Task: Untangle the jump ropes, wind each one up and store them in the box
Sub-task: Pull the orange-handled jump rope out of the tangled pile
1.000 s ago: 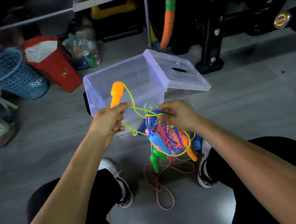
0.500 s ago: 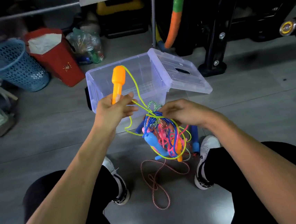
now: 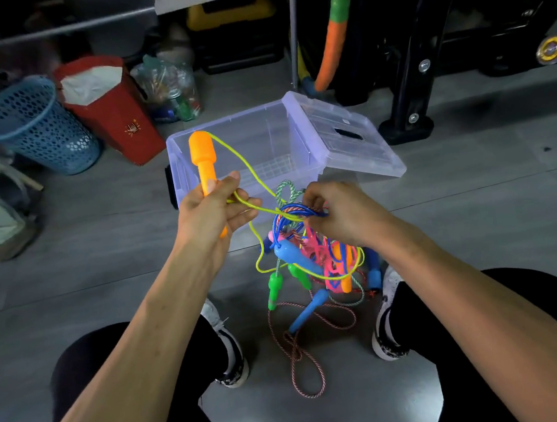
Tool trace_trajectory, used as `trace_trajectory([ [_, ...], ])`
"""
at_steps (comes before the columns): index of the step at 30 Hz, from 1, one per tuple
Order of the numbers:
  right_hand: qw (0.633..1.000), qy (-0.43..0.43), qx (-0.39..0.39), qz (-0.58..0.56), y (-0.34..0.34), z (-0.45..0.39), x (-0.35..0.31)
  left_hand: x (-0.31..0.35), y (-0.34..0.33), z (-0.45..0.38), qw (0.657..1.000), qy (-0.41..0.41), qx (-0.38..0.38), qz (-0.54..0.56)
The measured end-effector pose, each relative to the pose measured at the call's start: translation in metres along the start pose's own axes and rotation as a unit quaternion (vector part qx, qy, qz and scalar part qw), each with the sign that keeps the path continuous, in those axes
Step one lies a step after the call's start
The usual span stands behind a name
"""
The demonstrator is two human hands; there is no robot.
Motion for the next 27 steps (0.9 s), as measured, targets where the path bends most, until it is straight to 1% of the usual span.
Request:
trace_trajectory([
  [1,1.0,0.011,0.009,0.014,0.001,0.001,0.0,0.001,0.001,0.0,1.0,-0.004,0.011,0.007],
  [3,1.0,0.027,0.006,0.004,0.002,0.002,0.002,0.002,0.003,-0.002,1.0,-0.013,0.023,0.014],
  [5,0.998,0.055,-0.019,0.017,0.001,0.005,0.004,0.0,0.001,-0.001,1.0,-0.009,0.008,-0.001],
  [7,0.994,0.083,-0.001,0.077,0.001,0.008,0.004,-0.004,-0.001,0.0,1.0,0.002,-0.011,-0.022],
  [9,0.986,0.073,0.028,0.145,0.005,0.011,0.005,-0.007,-0.003,-0.001,0.999,0.001,-0.017,-0.041],
  [11,0.976,0.048,0.039,0.207,0.009,0.012,0.006,-0.007,-0.003,-0.003,0.996,-0.016,-0.021,-0.084],
  [13,0.974,0.034,0.048,0.218,0.015,0.013,0.004,-0.008,-0.004,-0.006,0.989,-0.032,-0.023,-0.14],
  [15,0.986,0.03,0.037,0.157,0.018,0.012,0.002,-0.015,-0.006,-0.008,0.981,-0.034,-0.03,-0.189],
  [18,0.999,0.022,0.006,0.023,0.014,0.008,0.0,-0.026,-0.016,-0.006,0.954,-0.054,-0.083,-0.281],
  [20,0.999,0.008,0.019,-0.048,0.017,0.007,-0.001,-0.033,-0.022,-0.006,0.931,-0.056,-0.123,-0.338],
  [23,0.985,-0.017,0.047,-0.165,0.024,0.01,-0.001,-0.044,-0.022,-0.009,0.891,-0.031,-0.177,-0.416],
  [25,0.98,-0.006,0.034,-0.194,0.023,0.011,-0.005,-0.053,-0.022,-0.01,0.858,-0.039,-0.193,-0.474],
  [27,0.98,-0.003,0.024,-0.197,0.02,0.012,-0.007,-0.056,-0.022,-0.01,0.832,-0.061,-0.167,-0.526],
])
Point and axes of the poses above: each hand's wrist, its own z-axis away from the middle knuckle, its own y-axis out of the back of the hand, x = y × z, the point moved 5 cm from there along -z, towards the middle knuckle, and after that the axes turned 15 degrees about z, right-handed, at the moved point
